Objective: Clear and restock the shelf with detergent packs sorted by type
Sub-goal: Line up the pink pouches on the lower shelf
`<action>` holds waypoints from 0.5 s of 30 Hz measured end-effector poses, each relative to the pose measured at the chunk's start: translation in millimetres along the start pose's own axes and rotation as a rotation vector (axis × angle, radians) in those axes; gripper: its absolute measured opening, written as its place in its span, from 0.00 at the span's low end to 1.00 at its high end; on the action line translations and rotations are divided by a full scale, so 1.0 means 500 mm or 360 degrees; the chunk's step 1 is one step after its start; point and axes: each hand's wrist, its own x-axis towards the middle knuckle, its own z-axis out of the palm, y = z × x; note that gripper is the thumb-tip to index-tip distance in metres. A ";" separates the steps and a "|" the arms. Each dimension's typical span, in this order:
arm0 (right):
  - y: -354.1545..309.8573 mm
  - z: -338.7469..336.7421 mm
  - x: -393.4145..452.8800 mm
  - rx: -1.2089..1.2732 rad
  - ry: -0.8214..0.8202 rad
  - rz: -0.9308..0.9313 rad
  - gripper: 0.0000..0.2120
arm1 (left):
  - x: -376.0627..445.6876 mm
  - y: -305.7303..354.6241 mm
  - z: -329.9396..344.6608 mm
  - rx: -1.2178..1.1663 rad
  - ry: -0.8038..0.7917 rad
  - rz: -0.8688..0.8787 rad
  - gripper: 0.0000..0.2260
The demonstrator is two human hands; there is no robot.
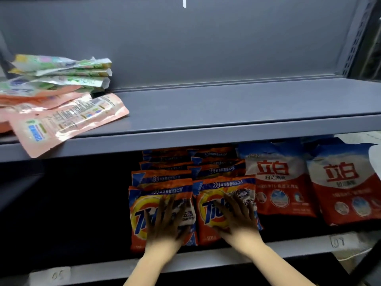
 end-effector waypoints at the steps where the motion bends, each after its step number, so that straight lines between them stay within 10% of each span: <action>1: -0.003 -0.015 0.000 -0.0011 -0.0022 -0.0004 0.34 | -0.003 0.006 -0.017 -0.0045 -0.0021 -0.0063 0.27; 15: -0.152 -0.256 -0.060 0.0379 0.0191 -0.0360 0.20 | -0.116 0.034 -0.304 -0.0171 0.0561 -0.0226 0.13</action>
